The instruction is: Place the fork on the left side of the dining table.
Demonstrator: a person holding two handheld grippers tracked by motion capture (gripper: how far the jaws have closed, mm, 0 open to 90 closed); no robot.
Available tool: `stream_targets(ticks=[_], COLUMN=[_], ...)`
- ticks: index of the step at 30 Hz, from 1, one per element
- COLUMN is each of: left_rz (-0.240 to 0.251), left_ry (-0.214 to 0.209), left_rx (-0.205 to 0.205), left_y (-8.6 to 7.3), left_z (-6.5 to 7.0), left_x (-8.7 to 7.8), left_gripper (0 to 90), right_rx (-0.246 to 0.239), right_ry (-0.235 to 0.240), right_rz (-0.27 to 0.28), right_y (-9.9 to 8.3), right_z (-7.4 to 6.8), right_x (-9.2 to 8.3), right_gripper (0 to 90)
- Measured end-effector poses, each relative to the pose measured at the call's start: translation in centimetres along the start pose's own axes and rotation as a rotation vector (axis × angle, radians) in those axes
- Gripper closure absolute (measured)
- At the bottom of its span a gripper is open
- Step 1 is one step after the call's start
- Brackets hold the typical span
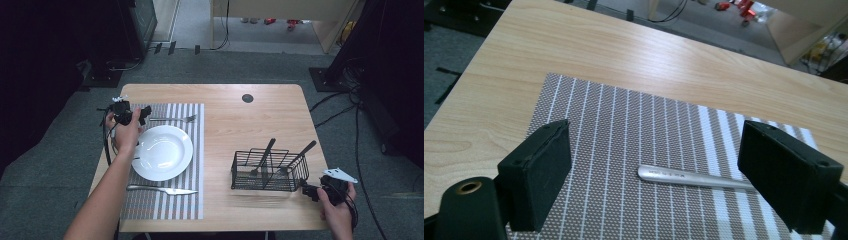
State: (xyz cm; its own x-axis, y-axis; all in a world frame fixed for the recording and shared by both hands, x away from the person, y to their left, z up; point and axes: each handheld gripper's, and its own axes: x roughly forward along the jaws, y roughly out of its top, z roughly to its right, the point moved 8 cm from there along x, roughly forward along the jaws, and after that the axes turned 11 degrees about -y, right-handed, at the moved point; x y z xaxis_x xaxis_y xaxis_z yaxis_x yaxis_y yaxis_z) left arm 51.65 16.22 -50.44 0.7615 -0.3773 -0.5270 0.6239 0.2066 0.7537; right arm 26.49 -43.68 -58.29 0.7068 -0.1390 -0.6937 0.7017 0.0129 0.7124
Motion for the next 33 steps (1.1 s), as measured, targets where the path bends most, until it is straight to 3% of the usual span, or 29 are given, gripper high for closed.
stream_targets(ticks=[3,11,18,28,29,33], left_rz=[0.006,0.034,0.033,0.037,0.030,0.021], left_ry=[0.005,-0.030,-0.066,-0.096,-0.095,-0.089], left_rx=[0.048,0.113,0.187,0.231,0.253,0.265], left_y=[0.1,0.3,-0.7,-1.5,-1.9,-2.6], left_z=[0.3,1.5,2.8,3.8,3.9,3.5], left_x=[-0.8,-3.7,-6.0,-8.2,-8.6,-9.2], left_gripper=[14.6,14.6,14.6,14.6,14.6,14.6], right_rx=[0.001,0.001,0.000,0.000,0.001,0.001], right_ry=[-0.001,-0.001,0.000,0.000,-0.001,-0.001], right_rz=[-0.001,-0.001,0.000,0.000,-0.001,-0.001], right_y=[0.0,0.0,0.0,0.0,0.0,0.0], right_z=[0.0,0.0,0.0,0.0,0.0,0.0], right_x=[0.0,0.0,0.0,0.0,0.0,0.0], right_gripper=[1.5,1.5,1.5,1.5,1.5,1.5])
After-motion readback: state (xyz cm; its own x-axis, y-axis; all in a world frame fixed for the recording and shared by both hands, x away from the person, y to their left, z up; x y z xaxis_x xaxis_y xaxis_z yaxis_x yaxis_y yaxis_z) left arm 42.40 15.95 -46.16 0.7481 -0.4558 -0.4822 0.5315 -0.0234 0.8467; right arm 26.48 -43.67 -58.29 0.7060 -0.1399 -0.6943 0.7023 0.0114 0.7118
